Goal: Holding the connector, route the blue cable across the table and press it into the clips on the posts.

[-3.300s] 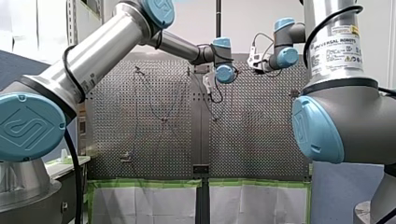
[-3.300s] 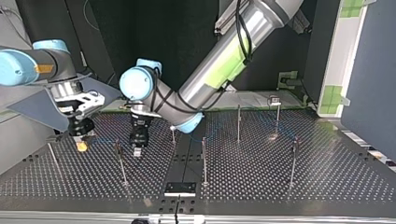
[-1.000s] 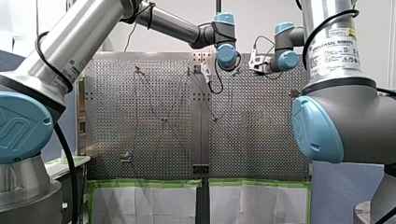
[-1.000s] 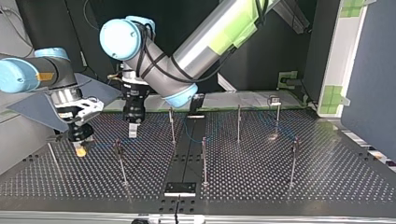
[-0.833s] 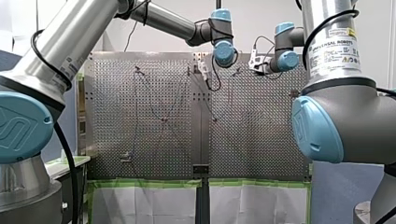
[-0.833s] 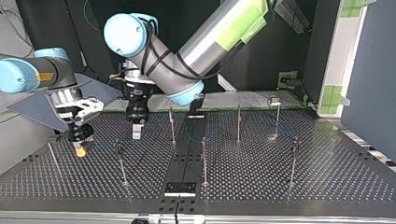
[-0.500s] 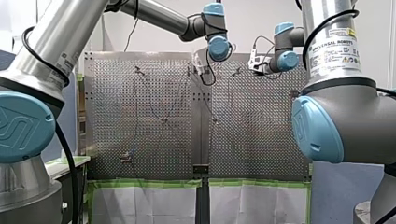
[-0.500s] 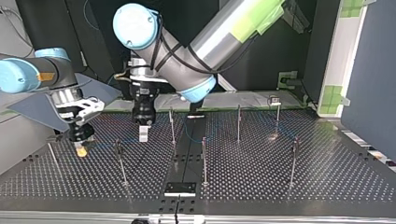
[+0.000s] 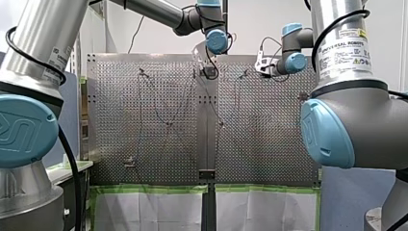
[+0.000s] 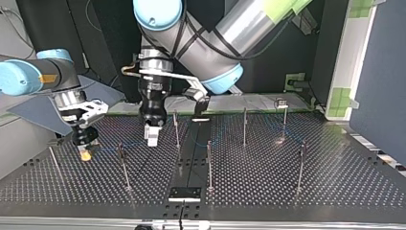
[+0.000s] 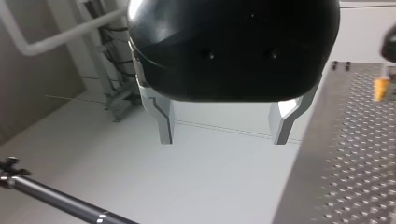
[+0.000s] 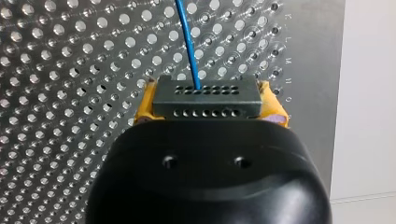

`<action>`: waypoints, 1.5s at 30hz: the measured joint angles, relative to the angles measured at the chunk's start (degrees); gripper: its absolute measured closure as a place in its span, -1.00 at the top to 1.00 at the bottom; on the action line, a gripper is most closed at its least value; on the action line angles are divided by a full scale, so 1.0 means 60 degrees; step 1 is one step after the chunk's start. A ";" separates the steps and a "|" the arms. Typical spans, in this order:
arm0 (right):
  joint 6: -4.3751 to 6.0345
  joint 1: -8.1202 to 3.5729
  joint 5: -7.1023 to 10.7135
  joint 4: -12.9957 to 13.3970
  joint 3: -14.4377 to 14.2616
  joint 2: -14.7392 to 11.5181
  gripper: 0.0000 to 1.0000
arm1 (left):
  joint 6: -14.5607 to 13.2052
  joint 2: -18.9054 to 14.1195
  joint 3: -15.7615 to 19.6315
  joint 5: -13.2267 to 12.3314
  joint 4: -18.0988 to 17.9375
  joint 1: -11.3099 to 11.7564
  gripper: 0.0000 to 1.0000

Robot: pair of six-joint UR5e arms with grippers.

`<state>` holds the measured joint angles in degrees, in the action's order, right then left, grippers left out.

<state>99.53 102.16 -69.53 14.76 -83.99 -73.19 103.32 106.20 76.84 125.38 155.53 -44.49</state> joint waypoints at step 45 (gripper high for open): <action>-0.0010 0.0234 0.0029 -0.0041 -0.0002 0.0002 -1.00 | 0.0469 -0.1507 0.3760 0.0188 -0.2823 0.0019 1.00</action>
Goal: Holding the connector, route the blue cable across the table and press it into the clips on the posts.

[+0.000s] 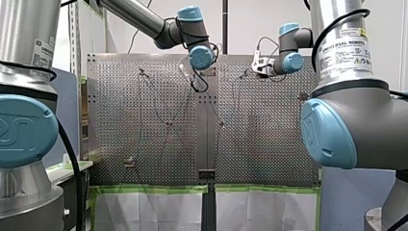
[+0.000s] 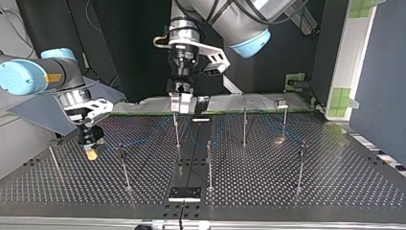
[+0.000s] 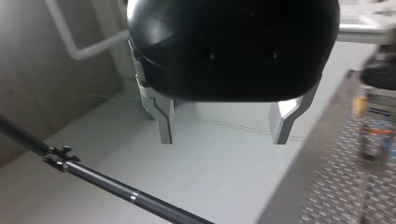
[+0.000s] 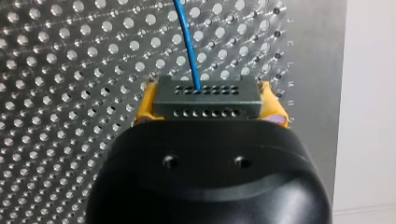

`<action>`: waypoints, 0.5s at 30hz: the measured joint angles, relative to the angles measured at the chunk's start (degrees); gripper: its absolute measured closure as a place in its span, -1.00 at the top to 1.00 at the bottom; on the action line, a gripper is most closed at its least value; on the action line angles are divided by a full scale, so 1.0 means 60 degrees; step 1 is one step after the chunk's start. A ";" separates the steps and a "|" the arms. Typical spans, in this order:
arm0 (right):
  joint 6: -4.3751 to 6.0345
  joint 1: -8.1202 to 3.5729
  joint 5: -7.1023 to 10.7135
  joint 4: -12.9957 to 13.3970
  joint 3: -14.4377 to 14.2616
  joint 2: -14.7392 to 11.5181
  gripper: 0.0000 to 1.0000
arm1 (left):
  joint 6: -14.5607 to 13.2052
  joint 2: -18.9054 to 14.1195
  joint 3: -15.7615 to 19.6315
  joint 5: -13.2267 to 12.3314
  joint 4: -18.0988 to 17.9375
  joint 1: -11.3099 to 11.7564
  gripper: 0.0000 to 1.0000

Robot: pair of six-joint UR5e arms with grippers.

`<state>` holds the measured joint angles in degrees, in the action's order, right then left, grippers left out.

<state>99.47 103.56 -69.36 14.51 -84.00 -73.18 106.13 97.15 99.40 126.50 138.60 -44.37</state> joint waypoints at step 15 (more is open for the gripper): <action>-0.0022 0.0052 0.0000 -0.0014 0.0002 0.0000 -1.00 | -0.0763 0.0028 0.1266 -0.0007 -0.0512 -0.0002 1.00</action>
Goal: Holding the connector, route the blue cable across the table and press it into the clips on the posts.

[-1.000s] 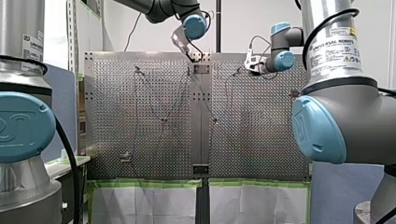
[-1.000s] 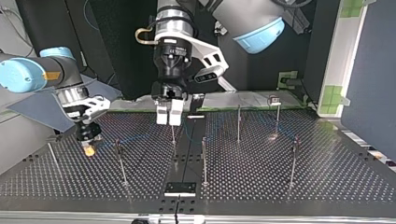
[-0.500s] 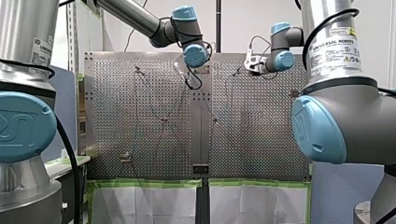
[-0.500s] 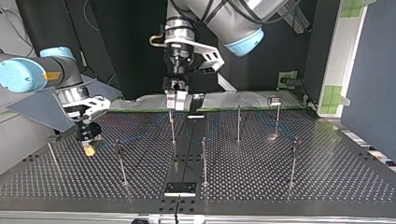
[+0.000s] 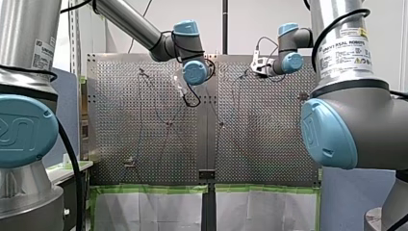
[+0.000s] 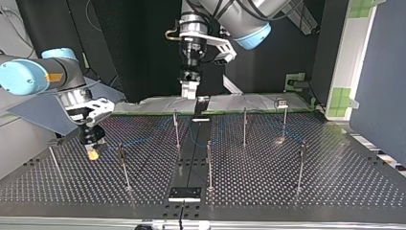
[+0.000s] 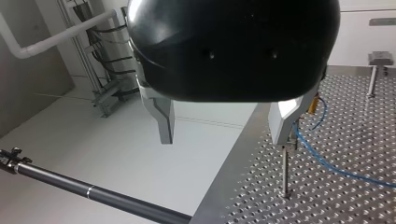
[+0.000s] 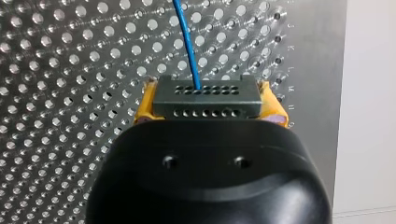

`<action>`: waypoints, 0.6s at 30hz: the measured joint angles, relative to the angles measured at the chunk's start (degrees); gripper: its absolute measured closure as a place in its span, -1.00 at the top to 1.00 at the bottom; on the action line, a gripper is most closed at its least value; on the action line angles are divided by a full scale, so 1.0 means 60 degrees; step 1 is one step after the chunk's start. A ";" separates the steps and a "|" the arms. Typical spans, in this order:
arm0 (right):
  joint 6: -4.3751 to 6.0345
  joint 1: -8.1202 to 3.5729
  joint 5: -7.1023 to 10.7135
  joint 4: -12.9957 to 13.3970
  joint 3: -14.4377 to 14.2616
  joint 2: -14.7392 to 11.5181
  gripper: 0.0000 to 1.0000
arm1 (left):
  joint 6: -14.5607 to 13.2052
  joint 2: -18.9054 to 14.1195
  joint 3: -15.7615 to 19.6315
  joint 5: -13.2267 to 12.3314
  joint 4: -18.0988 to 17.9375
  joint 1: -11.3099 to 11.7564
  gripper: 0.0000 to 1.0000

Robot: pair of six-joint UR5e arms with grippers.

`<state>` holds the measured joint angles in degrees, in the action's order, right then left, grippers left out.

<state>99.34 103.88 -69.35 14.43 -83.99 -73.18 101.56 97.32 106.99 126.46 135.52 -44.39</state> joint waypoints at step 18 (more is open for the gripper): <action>0.0022 0.0024 0.0000 0.0000 -0.0001 0.0000 -1.00 | -0.0037 0.0000 0.1545 -0.0018 -0.1237 0.0000 1.00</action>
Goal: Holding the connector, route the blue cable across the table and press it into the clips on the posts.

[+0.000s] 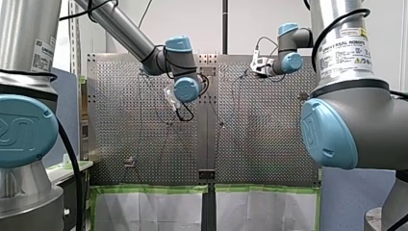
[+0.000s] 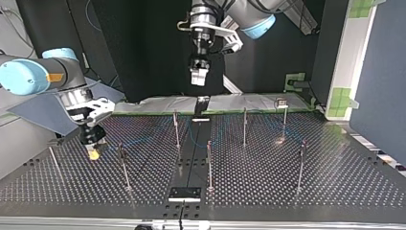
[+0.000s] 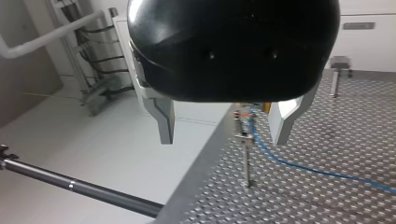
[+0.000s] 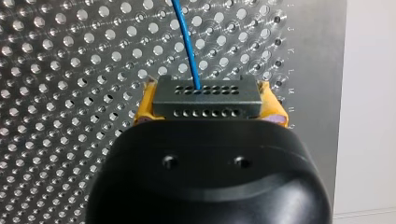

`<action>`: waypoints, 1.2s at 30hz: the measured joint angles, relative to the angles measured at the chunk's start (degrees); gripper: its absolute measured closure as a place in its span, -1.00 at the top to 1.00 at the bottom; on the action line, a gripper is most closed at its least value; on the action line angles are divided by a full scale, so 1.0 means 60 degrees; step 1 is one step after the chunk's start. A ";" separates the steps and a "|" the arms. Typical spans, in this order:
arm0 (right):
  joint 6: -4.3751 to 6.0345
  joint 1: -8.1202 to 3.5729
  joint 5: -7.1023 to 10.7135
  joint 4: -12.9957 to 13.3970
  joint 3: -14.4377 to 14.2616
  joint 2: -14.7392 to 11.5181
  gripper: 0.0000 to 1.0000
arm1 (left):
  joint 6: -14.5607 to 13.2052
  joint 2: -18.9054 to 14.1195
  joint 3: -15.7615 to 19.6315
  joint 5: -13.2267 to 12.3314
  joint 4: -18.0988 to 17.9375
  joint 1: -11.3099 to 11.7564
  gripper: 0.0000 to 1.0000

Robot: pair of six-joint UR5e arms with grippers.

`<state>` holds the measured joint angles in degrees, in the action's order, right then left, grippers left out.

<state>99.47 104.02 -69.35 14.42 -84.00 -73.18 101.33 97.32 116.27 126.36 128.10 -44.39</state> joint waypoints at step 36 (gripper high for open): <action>-0.0038 0.0180 -0.0025 -0.0040 -0.0007 -0.0014 -1.00 | 0.0000 0.0000 0.3032 -0.0018 -0.0020 -0.0003 1.00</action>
<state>99.25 105.10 -69.50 14.18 -84.04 -73.27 101.33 97.32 134.46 126.25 127.98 -44.40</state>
